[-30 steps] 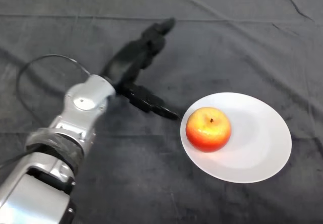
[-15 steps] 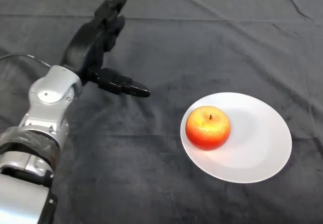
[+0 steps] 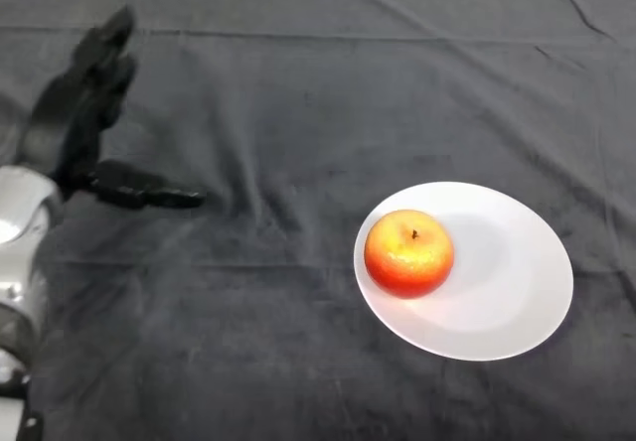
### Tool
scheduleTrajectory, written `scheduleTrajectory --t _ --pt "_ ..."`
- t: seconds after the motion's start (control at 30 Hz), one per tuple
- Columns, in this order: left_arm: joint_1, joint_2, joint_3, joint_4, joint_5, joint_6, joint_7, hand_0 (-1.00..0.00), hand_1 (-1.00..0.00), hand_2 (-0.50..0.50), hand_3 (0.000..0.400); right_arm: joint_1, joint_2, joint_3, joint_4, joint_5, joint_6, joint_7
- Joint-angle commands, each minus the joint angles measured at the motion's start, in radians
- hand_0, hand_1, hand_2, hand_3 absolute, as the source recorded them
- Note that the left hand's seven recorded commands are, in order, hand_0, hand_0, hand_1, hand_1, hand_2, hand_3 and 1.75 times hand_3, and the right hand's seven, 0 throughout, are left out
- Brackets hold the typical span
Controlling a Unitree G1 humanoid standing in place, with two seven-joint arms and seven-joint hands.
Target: Move the apple to the plate
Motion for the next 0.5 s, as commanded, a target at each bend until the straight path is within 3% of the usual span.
scheduleTrajectory --t 0.03,0.5 --pt "0.058 0.061 0.036 0.019 -0.017 -0.024 0.002 0.00 0.00 0.00 0.000 0.081 0.053 0.0275 0.043 -0.0220 0.011 0.0105" --pt "0.201 0.103 0.164 0.034 -0.043 -0.065 0.073 0.00 0.00 0.00 0.000 0.081 0.053 0.0273 0.041 -0.0218 0.012 0.0106"
